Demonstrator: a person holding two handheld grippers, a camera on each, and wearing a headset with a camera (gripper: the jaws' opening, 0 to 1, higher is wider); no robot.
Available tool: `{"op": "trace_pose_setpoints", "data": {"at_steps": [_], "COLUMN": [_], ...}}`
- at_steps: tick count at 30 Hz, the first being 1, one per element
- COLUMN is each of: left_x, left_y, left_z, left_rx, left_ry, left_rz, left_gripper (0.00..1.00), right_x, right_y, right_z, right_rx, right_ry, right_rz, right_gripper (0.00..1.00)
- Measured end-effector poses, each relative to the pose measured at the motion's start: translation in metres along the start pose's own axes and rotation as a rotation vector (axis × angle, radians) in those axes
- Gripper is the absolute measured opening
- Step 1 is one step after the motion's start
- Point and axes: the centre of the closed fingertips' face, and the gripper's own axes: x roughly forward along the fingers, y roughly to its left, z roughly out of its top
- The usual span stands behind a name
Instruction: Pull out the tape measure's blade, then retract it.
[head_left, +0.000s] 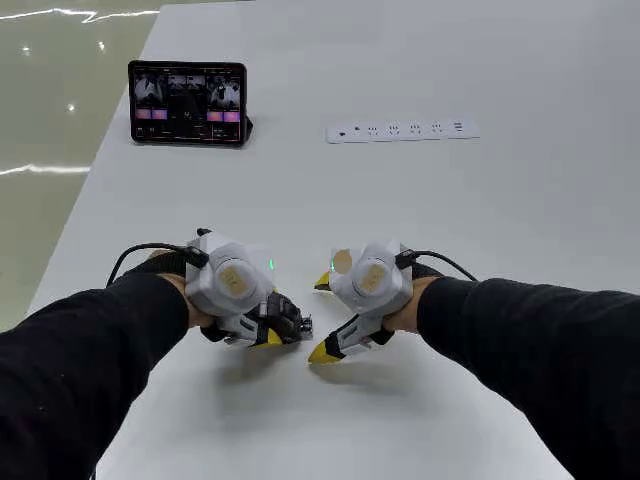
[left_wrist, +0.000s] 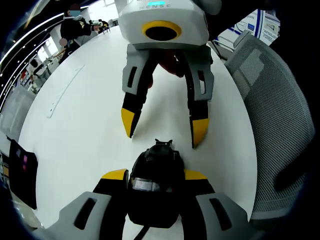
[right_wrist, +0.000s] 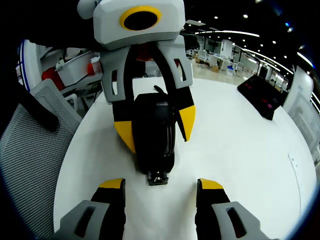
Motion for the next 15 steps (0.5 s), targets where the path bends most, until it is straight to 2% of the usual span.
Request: {"op": "trace_pose_setpoints", "data": {"at_steps": [5,10,13,15], "left_x": [0.0011,0.0018,0.0023,0.0025], "left_y": [-0.0003,-0.0006,-0.0005,-0.0007], "left_z": [0.0006,0.0008,0.0006,0.0003], "left_rx": [0.001,-0.004,-0.002,-0.001], "left_ry": [-0.001,-0.007,-0.003,-0.002], "left_rz": [-0.008,-0.017,-0.019,-0.020], "left_gripper": [0.36,0.36,0.36,0.36], "right_x": [0.0015,0.0059,0.0083,0.0093], "right_y": [-0.0006,0.0011,0.0002,-0.0003], "right_z": [0.0006,-0.0018,0.0018,0.0029], "right_rx": [-0.003,-0.048,-0.056,-0.059], "right_ry": [-0.003,0.034,0.035,0.038], "right_rz": [0.008,0.023,0.029,0.029], "right_gripper": [0.41,0.36,0.34,0.28]}}
